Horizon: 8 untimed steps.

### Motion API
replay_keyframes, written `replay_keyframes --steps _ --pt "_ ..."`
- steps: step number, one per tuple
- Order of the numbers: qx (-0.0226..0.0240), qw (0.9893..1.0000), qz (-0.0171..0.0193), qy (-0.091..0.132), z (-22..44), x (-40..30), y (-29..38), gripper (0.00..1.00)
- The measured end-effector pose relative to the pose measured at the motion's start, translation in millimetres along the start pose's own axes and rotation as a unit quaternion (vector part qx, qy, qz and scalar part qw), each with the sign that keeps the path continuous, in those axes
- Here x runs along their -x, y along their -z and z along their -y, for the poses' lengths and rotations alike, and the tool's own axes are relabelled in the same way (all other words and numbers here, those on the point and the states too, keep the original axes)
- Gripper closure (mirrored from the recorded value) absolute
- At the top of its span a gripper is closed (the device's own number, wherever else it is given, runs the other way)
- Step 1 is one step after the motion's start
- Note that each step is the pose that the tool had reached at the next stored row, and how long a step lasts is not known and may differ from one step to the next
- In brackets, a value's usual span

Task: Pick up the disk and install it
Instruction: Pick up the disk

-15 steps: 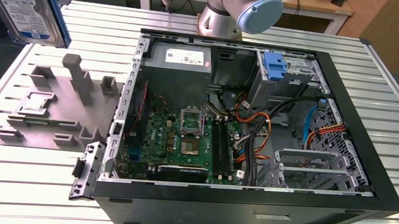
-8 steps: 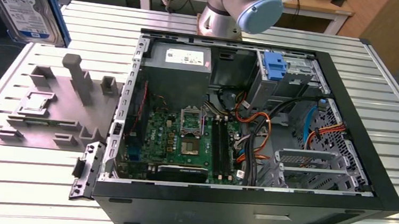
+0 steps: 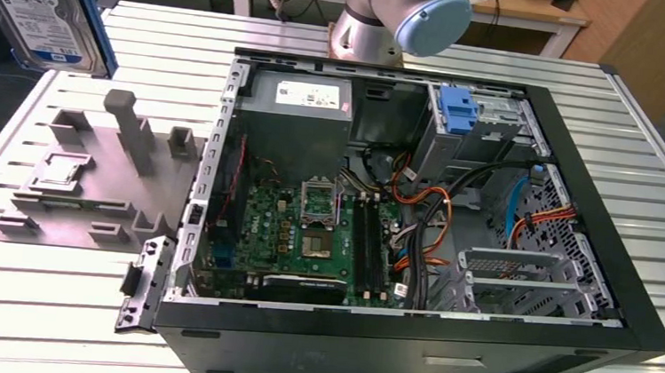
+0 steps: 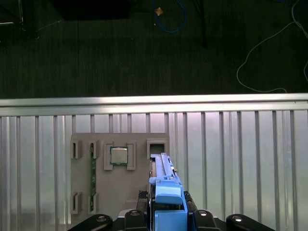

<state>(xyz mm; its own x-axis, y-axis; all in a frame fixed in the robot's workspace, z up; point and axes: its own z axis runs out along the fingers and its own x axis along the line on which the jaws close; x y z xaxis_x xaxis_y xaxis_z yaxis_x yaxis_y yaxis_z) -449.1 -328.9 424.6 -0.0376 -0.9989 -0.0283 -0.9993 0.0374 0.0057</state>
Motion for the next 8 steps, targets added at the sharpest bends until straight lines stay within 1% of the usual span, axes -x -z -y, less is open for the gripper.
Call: replay_keyframes --steps 8 --pt "0.0 1.0 0.0 0.0 0.0 0.1 3.3 0.63"
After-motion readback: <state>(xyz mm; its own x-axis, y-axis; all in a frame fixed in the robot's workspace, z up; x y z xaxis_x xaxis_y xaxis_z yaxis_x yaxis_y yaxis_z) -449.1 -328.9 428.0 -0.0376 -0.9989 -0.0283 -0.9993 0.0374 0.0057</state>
